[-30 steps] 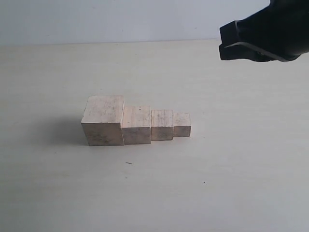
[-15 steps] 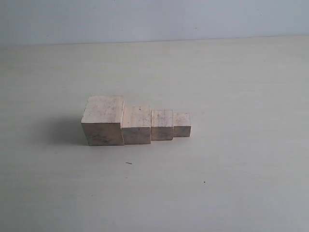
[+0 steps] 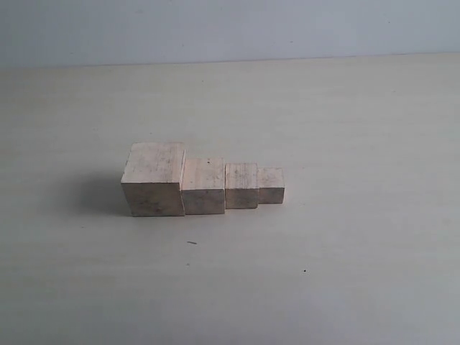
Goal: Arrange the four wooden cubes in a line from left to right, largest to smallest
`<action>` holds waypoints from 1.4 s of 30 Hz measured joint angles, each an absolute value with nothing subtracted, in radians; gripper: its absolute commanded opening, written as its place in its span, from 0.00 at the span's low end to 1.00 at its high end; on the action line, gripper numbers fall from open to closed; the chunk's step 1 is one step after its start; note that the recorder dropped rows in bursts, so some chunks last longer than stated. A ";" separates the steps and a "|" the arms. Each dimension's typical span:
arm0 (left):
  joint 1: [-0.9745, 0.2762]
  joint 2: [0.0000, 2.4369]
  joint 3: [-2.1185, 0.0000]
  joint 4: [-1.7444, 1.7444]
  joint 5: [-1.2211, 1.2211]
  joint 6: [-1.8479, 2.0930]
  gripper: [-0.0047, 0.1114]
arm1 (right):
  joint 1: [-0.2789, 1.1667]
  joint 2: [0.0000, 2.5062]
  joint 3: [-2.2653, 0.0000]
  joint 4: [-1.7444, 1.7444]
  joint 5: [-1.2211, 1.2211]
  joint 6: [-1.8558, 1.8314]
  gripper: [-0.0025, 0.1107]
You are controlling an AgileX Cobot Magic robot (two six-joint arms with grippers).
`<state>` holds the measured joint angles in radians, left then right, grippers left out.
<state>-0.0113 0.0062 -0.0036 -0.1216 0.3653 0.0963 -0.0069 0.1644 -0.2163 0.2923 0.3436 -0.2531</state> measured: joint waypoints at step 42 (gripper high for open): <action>-0.011 0.006 -0.004 -0.122 0.365 0.096 0.04 | -0.007 0.007 -0.005 0.074 0.292 -0.048 0.02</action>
